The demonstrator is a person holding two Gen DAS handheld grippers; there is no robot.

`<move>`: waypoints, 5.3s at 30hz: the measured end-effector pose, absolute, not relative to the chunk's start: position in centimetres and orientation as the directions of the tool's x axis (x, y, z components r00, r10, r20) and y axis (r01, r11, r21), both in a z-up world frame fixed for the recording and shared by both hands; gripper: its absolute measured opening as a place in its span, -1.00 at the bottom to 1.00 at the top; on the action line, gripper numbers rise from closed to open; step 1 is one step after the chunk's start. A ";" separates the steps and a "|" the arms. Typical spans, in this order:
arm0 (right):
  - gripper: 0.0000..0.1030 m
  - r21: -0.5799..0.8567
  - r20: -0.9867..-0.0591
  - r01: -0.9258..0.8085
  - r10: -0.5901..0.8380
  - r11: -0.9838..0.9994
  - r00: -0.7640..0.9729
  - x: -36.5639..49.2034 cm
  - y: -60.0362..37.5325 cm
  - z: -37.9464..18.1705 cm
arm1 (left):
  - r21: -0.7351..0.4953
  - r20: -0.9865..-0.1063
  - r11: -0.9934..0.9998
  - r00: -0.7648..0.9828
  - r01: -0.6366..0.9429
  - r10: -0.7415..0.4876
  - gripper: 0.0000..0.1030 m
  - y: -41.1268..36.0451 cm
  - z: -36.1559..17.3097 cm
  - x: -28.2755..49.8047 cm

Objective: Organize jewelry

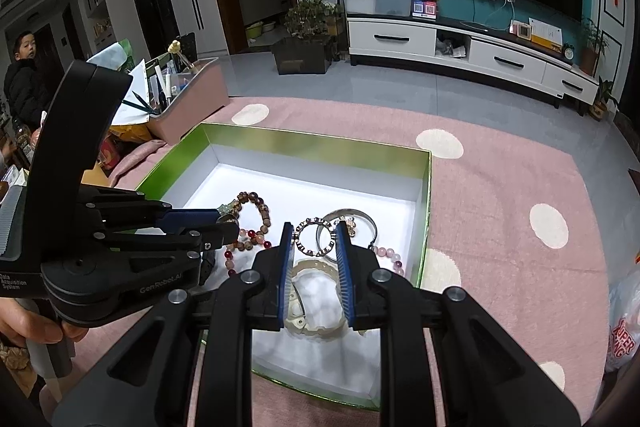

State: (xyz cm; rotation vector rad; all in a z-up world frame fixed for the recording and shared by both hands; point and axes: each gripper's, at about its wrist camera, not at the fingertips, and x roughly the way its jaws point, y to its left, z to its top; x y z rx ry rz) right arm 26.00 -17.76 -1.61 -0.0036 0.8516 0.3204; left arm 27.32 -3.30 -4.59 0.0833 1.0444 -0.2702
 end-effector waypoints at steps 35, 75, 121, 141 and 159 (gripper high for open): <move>-0.60 0.123 -0.823 -0.264 0.247 0.957 0.511 27.7 -16.6 -4.7 | -0.025 -0.907 0.969 0.402 0.246 -0.126 -0.64 -3.5 -7.2 28.8; 0.01 0.089 -0.813 -0.213 0.195 0.973 0.549 25.2 -18.0 -1.9 | 0.022 -0.878 0.973 0.471 0.230 -0.092 0.26 -2.3 -3.9 26.5; 0.97 -0.008 -0.820 -0.170 0.091 0.985 0.566 22.2 -16.6 4.2 | 0.001 -0.829 0.994 0.555 0.113 -0.062 0.96 1.8 4.1 21.9; 0.97 -0.026 -0.817 -0.171 0.078 0.985 0.572 22.1 -16.5 4.7 | 0.012 -0.839 0.996 0.543 0.090 -0.039 0.96 2.0 4.2 21.7; 0.97 -0.031 -0.820 -0.154 0.063 0.988 0.569 22.7 -16.8 4.2 | 0.034 -0.846 0.996 0.533 0.086 -0.017 0.96 1.9 3.1 22.1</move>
